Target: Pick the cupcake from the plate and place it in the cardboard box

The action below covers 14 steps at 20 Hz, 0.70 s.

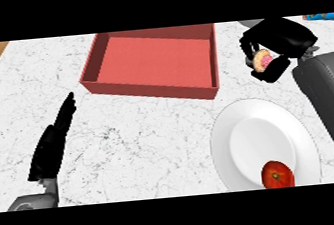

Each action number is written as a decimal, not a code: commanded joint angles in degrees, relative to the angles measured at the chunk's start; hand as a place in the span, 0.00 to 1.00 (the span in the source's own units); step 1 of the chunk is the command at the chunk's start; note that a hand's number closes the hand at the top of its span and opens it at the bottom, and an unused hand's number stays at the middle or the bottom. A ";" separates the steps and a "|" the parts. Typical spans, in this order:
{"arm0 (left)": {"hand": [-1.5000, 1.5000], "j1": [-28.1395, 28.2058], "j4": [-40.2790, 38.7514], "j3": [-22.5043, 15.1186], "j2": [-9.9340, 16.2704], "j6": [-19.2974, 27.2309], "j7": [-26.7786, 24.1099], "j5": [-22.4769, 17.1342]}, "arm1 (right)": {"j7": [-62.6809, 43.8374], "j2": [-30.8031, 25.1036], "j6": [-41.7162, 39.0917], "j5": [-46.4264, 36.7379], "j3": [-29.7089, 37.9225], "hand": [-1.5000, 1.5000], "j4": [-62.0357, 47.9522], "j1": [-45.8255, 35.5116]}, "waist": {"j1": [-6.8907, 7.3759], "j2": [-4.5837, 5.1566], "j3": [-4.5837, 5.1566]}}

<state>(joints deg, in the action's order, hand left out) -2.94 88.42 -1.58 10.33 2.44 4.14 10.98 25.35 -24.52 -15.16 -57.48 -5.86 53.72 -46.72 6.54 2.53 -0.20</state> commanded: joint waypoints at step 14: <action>0.50 -1.78 -1.53 1.40 0.65 0.76 0.90 0.89 | 25.74 3.04 -9.42 17.67 14.51 1.00 -27.33 -24.15 | -1.71 -0.93 0.14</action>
<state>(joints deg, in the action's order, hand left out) -4.91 87.33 -0.80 10.46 2.77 5.20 11.35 44.77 -22.70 -20.40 -42.18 7.25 31.09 -67.35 5.64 1.88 -0.11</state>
